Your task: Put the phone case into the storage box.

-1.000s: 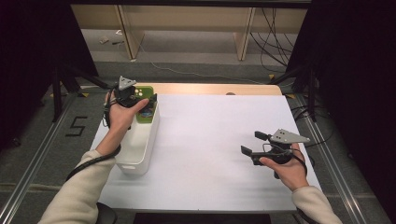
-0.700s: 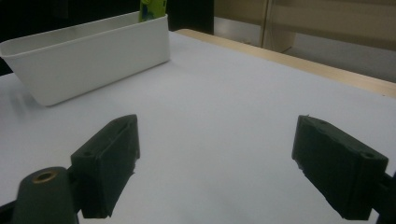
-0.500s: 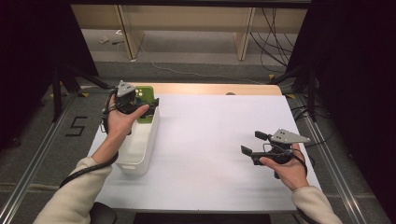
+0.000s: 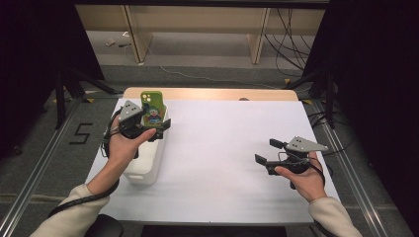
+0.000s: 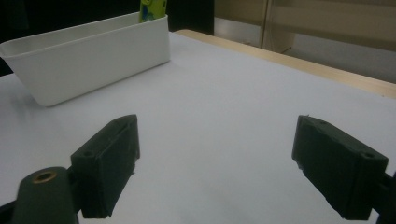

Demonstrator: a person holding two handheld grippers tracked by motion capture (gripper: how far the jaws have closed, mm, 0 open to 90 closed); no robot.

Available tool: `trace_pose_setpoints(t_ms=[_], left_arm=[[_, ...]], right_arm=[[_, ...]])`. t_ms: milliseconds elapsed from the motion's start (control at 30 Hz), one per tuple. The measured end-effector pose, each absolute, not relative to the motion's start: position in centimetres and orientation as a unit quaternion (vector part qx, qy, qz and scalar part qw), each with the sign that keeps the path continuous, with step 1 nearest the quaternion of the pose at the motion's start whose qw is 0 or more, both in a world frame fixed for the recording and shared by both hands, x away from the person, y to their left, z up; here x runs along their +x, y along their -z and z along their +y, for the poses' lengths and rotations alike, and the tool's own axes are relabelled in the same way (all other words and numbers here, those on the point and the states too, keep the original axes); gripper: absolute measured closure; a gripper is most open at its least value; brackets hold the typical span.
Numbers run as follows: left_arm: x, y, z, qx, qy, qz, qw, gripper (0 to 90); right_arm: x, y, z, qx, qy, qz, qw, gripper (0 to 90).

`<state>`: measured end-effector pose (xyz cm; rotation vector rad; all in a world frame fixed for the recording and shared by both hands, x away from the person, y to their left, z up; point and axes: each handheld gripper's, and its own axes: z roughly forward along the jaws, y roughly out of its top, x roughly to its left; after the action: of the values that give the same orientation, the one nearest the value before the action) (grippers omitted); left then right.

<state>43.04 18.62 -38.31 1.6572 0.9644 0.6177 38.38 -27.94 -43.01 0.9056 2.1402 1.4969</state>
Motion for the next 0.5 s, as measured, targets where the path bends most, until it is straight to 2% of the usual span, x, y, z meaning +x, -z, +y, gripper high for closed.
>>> trace_pose_setpoints(t_ms=[500], left_arm=[[38.9,39.1,17.7,0.713,-0.245,0.364,0.547,0.0]], right_arm=[[38.4,43.0,-28.0,0.322,-0.532,0.760,0.188,16.1]])
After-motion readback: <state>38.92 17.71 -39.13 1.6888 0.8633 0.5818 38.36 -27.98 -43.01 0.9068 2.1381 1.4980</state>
